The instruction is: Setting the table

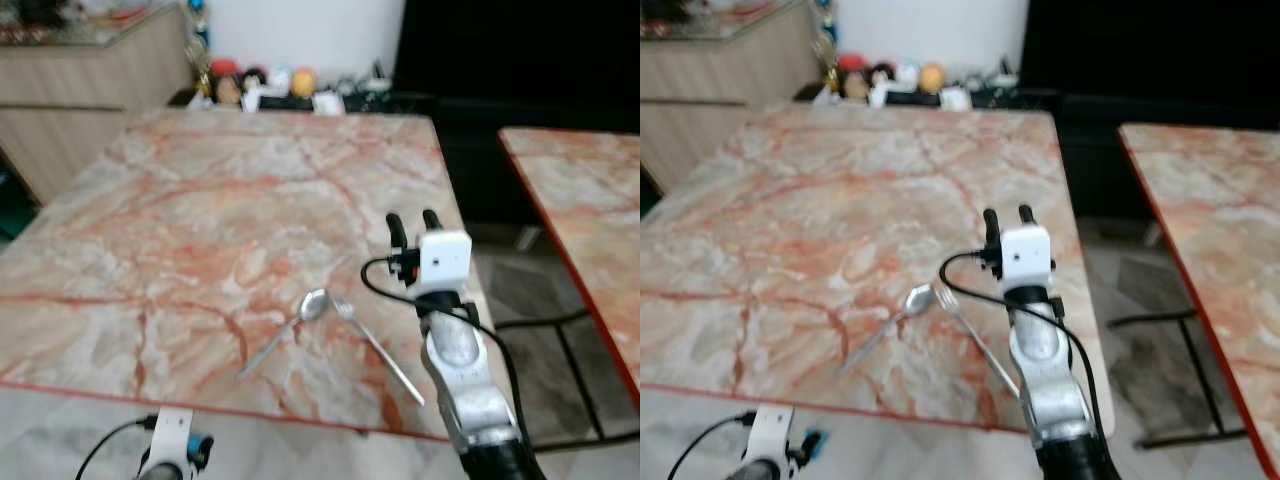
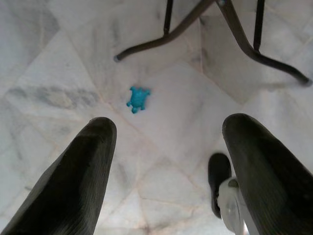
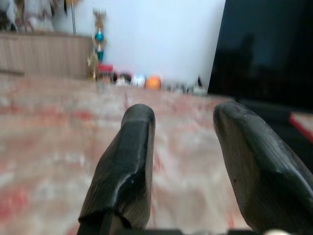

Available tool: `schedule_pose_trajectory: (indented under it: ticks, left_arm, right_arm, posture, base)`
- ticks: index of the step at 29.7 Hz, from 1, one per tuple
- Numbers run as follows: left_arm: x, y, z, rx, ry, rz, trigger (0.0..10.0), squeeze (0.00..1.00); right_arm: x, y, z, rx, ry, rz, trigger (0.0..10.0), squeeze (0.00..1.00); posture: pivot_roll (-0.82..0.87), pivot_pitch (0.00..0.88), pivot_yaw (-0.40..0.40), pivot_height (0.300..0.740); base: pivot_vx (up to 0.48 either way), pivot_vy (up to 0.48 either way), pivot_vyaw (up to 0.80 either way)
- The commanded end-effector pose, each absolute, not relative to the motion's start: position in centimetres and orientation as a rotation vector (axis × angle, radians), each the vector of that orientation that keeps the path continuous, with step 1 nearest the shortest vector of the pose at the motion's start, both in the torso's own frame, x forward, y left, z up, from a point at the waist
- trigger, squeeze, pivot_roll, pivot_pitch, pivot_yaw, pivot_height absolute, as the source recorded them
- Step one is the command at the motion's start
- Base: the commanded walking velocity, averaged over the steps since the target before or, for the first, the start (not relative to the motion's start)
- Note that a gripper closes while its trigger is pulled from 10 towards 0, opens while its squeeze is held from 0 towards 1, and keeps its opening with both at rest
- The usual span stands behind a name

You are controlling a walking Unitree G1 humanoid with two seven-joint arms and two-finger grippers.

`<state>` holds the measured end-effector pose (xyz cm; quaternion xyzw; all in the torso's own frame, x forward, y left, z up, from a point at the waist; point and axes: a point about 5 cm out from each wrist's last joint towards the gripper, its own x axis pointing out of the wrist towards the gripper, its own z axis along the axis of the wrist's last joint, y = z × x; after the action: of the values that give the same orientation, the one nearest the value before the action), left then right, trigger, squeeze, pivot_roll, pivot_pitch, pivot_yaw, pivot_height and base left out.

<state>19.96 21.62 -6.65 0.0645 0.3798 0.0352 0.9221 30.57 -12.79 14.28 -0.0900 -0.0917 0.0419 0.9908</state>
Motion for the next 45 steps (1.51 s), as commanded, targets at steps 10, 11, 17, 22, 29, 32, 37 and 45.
schedule_pose_trajectory:
  ticks: [10, 11, 17, 22, 29, 32, 37, 45]
  left_arm:
    - [19.8, 21.6, -6.8, 0.14, 0.795, 0.063, 10.0, 0.0]
    - [19.9, 21.6, -6.7, 0.141, 0.795, 0.062, 10.0, 0.0]
    - [20.0, 21.7, -6.7, 0.149, 0.795, 0.056, 10.0, 0.0]
    - [20.0, 21.9, -6.6, 0.152, 0.795, 0.06, 10.0, 0.0]
    - [20.2, 21.6, -6.6, 0.148, 0.794, 0.057, 10.0, 0.0]
    - [20.2, 21.6, -6.6, 0.142, 0.796, 0.062, 10.0, 0.0]
    - [20.0, 21.8, -6.7, 0.151, 0.799, 0.058, 10.0, 0.0]
    - [19.9, 21.9, -6.7, 0.149, 0.801, 0.065, 10.0, 0.0]
  right_arm:
    - [28.5, -16.1, 13.4, -0.232, 0.087, 0.236, 10.0, 0.0]
    - [28.4, -16.1, 13.3, -0.214, 0.099, 0.261, 10.0, 0.0]
    - [28.2, -15.1, 12.8, -0.136, 0.186, 0.403, 10.0, 0.0]
    - [28.8, -14.1, 13.0, -0.081, 0.202, 0.469, 10.0, 0.91]
    - [29.8, -11.6, 11.4, -0.06, 0.287, 0.517, 10.0, 1.0]
    - [29.9, -11.0, 11.0, -0.066, 0.303, 0.519, 10.0, 0.93]
    - [29.4, -9.8, 10.3, -0.054, 0.35, 0.547, 10.0, 0.0]
    - [29.2, -9.9, 8.8, -0.06, 0.4, 0.522, 10.0, 0.13]
  posture:
    - [0.04, 0.0, 0.023, 0.74]
    - [0.03, 0.0, 0.025, 0.74]
    - [0.04, 0.0, 0.027, 0.74]
    - [0.05, 0.0, 0.031, 0.74]
    - [0.05, 0.011, 0.036, 0.74]
    - [0.05, 0.018, 0.039, 0.74]
    - [0.05, 0.025, 0.04, 0.74]
    - [0.06, 0.032, 0.036, 0.74]
  base:
    - [0.0, 0.0, 0.0]
    - [0.0, 0.0, 0.0]
    - [0.0, 0.0, 0.0]
    - [0.0, 0.0, 0.0]
    - [0.0, 0.0, 0.0]
    - [0.0, 0.0, 0.0]
    - [0.0, 0.0, 0.0]
    - [0.0, 0.0, 0.0]
